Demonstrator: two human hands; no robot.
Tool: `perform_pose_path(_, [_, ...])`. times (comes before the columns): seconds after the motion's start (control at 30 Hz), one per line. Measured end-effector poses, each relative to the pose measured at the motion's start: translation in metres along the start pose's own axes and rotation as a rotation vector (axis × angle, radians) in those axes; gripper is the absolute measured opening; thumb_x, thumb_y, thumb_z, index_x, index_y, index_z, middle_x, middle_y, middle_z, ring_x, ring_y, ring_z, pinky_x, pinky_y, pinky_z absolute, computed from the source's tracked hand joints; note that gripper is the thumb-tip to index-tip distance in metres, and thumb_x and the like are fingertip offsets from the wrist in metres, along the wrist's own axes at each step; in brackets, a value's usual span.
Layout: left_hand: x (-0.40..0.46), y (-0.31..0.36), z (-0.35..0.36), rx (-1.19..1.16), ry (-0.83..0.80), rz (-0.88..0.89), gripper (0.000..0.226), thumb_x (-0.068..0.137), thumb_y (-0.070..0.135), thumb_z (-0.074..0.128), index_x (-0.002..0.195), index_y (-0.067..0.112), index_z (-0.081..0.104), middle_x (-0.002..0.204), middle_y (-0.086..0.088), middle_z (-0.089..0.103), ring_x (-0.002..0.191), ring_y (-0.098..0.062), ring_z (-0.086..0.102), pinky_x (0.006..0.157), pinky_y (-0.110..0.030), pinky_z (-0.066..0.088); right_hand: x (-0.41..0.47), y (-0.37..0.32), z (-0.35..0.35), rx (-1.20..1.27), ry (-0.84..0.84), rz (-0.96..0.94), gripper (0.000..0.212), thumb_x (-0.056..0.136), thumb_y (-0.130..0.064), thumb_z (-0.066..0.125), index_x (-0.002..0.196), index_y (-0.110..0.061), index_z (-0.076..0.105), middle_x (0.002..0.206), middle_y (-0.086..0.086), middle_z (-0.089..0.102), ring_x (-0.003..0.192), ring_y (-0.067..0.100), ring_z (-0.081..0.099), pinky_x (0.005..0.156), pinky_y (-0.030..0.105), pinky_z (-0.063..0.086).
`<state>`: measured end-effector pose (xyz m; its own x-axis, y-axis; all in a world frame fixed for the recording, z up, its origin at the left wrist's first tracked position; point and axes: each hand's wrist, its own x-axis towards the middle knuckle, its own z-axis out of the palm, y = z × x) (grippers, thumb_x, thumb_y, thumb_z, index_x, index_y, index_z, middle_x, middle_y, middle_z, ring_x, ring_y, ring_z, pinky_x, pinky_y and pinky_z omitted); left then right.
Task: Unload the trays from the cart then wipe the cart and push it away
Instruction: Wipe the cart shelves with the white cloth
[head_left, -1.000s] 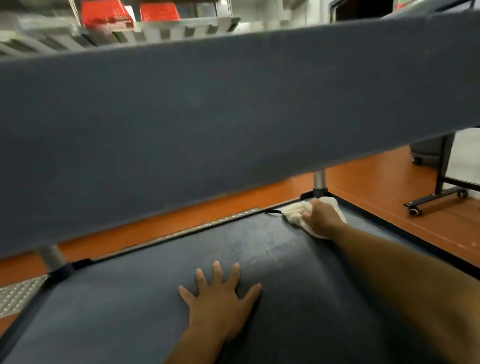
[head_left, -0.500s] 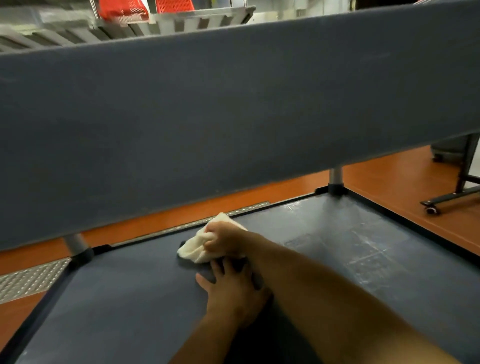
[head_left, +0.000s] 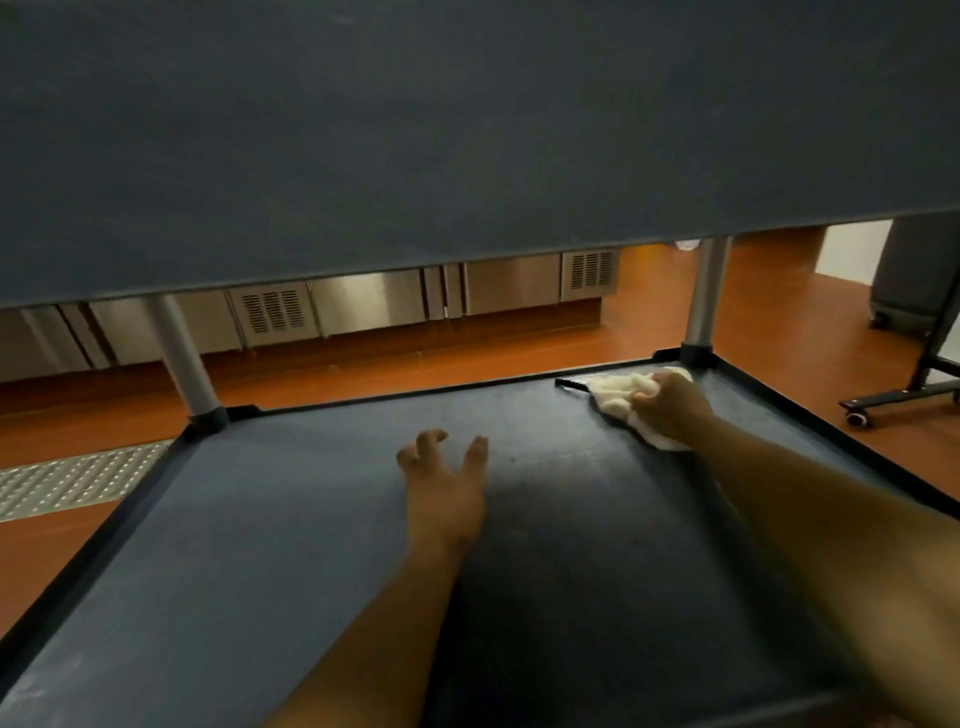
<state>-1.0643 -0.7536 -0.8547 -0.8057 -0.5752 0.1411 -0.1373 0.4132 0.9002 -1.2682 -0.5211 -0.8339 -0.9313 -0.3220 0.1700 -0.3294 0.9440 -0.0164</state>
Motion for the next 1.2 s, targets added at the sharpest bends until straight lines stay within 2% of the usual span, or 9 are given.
perform_pose_path(0.17, [0.002,-0.002,0.000,-0.259,0.109,-0.023,0.046,0.101,0.048,0.053,0.136,0.019,0.048,0.142,-0.007,0.039,0.102,-0.011,0.049,0.081,-0.024,0.039,-0.028,-0.028,-0.002,0.406,0.069,0.196,0.043,0.107,-0.037,0.034,0.125,-0.014,0.066,0.120,0.010,0.062,0.109,0.026,0.061,0.091,0.023,0.048])
perform_pose_path(0.3, [0.006,-0.005,-0.008,-0.390,0.074,-0.094,0.046,0.099,0.051,0.055,0.132,0.018,0.053,0.135,-0.008,0.049,0.106,-0.017,0.055,0.083,-0.029,0.043,-0.086,-0.125,-0.021,0.502,-0.025,-0.171,0.032,0.093,-0.044,0.067,0.105,-0.015,0.071,0.100,0.001,0.072,0.090,0.011,0.067,0.077,0.024,0.048])
perform_pose_path(0.43, [0.013,0.006,-0.046,-0.389,-0.089,-0.221,0.043,0.100,0.051,0.054,0.124,0.015,0.057,0.109,-0.002,0.059,0.105,-0.020,0.055,0.094,-0.037,0.045,-0.147,-0.190,-0.040,0.614,-0.169,-0.360,0.026,0.088,-0.016,0.074,0.108,-0.002,0.066,0.097,0.004,0.065,0.085,0.009,0.064,0.072,0.027,0.051])
perform_pose_path(0.57, [0.003,0.020,-0.103,-0.405,-0.083,-0.248,0.018,0.105,0.038,0.052,0.104,0.021,0.059,0.101,0.007,0.060,0.103,-0.014,0.055,0.084,-0.023,0.042,-0.161,-0.188,-0.069,0.571,-0.142,-0.300,0.011,0.089,-0.014,0.076,0.097,-0.009,0.070,0.079,-0.017,0.054,0.075,-0.018,0.061,0.059,0.000,0.042])
perform_pose_path(0.67, [-0.019,0.016,-0.143,-0.491,-0.015,-0.361,0.026,0.107,0.023,0.047,0.126,0.013,0.062,0.123,0.000,0.059,0.116,-0.014,0.048,0.097,-0.027,0.034,-0.183,-0.213,-0.071,0.542,0.003,-0.153,0.006,0.093,-0.022,0.070,0.089,-0.022,0.066,0.079,-0.008,0.064,0.073,0.003,0.067,0.069,0.025,0.058])
perform_pose_path(0.77, [-0.051,0.005,-0.182,-0.456,0.037,-0.503,0.023,0.104,0.011,0.046,0.091,0.014,0.064,0.094,-0.003,0.063,0.096,-0.019,0.055,0.074,-0.029,0.042,-0.247,-0.272,-0.061,0.545,-0.190,-0.347,0.020,0.097,-0.027,0.055,0.114,-0.021,0.063,0.101,0.003,0.068,0.090,0.024,0.066,0.085,0.041,0.053])
perform_pose_path(0.93, [-0.106,0.016,-0.246,-0.438,-0.013,-0.728,0.033,0.107,0.005,0.039,0.079,0.016,0.054,0.079,0.001,0.059,0.080,-0.016,0.057,0.075,-0.035,0.047,-0.307,-0.308,-0.113,1.036,-0.587,0.118,0.005,0.094,-0.023,0.064,0.099,-0.024,0.066,0.089,-0.015,0.066,0.080,0.003,0.064,0.068,0.010,0.046])
perform_pose_path(1.1, [-0.158,0.094,-0.292,-0.337,-0.061,-0.914,0.064,0.099,0.066,0.037,0.065,0.020,0.064,0.081,-0.003,0.064,0.060,-0.014,0.060,0.068,-0.027,0.054,-0.326,-0.295,-0.211,1.634,-0.904,0.608,0.016,0.097,-0.008,0.059,0.098,-0.006,0.075,0.100,0.017,0.075,0.093,0.031,0.073,0.092,0.047,0.056])
perform_pose_path(1.2, [-0.200,0.164,-0.342,-0.578,-0.292,-1.048,0.048,0.106,0.041,0.044,0.087,0.009,0.075,0.091,-0.014,0.075,0.073,-0.015,0.076,0.073,-0.025,0.058,-0.359,-0.291,-0.284,1.677,-1.099,0.697,0.017,0.096,-0.009,0.060,0.107,-0.006,0.072,0.102,0.019,0.075,0.094,0.030,0.072,0.089,0.044,0.055])
